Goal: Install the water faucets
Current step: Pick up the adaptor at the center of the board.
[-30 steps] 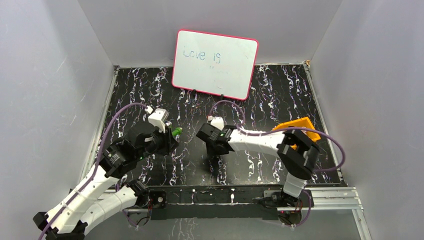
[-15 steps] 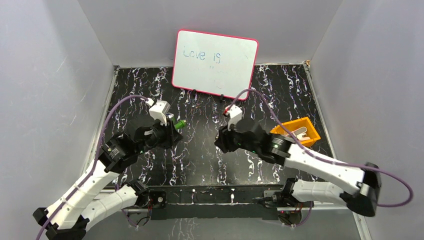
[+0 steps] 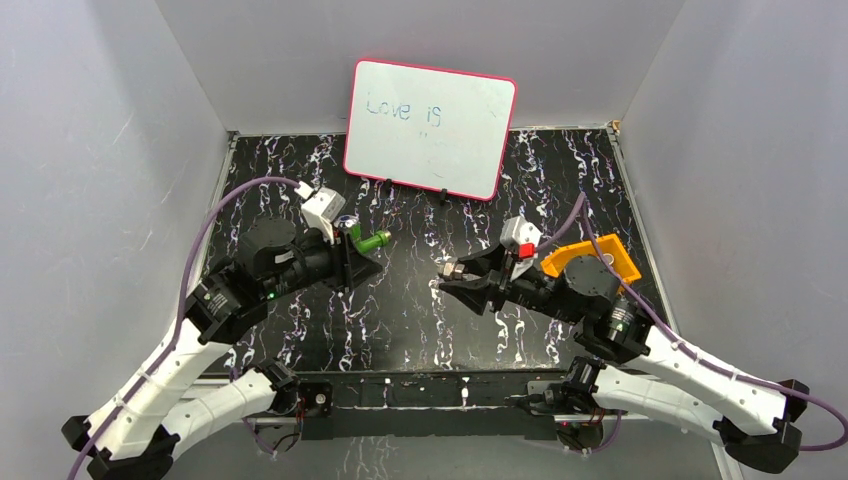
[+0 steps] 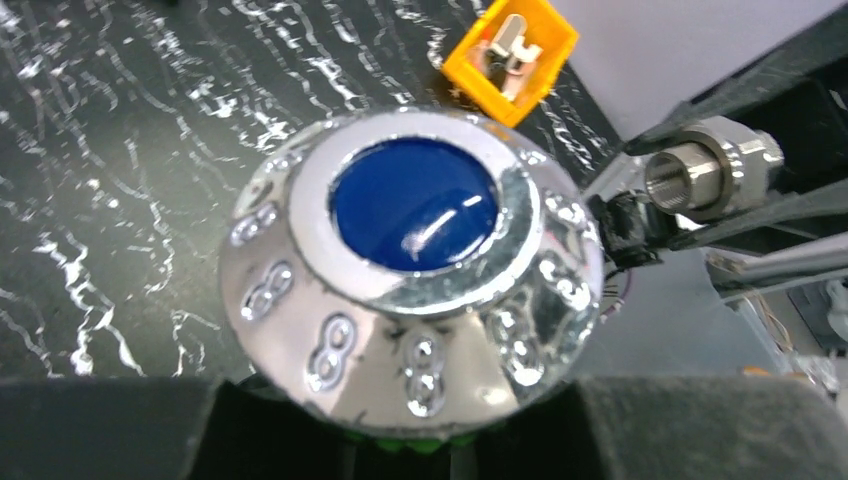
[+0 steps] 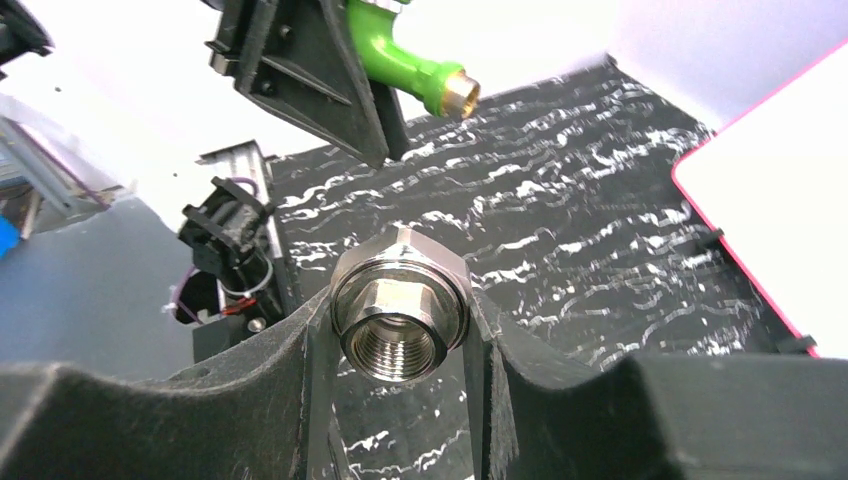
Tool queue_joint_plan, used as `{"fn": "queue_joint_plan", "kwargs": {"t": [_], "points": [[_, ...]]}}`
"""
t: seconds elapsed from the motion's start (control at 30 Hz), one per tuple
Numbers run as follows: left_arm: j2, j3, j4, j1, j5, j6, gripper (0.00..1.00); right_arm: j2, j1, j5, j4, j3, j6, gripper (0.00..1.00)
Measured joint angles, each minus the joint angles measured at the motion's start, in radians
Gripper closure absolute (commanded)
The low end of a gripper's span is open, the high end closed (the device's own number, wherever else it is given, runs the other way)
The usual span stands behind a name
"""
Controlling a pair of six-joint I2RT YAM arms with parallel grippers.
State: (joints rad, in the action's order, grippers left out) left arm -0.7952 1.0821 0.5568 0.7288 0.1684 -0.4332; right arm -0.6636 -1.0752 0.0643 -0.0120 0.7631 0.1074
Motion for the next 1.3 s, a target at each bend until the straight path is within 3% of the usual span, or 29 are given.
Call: {"fn": "queue_joint_plan", "kwargs": {"t": [0.27, 0.37, 0.63, 0.87, 1.3], "points": [[0.031, 0.018, -0.105, 0.000, 0.226, 0.037, 1.00, 0.003, 0.000, 0.142, -0.110, 0.000, -0.027, 1.00], [0.040, 0.026, -0.127, 0.000, 0.271, 0.046, 1.00, -0.012, 0.000, 0.144, -0.077, 0.023, -0.028, 1.00], [0.099, 0.030, -0.080, 0.000, 0.131, 0.059, 1.00, -0.206, 0.002, -0.157, 0.275, 0.202, 0.084, 1.00], [0.103, 0.033, -0.047, 0.000, 0.077, 0.060, 1.00, -0.472, 0.002, -0.261, 0.486, 0.168, 0.255, 1.00], [0.086, 0.033, -0.031, 0.000, 0.063, 0.055, 1.00, -0.768, 0.002, -0.171, 0.444, 0.058, 0.373, 0.92]]}}
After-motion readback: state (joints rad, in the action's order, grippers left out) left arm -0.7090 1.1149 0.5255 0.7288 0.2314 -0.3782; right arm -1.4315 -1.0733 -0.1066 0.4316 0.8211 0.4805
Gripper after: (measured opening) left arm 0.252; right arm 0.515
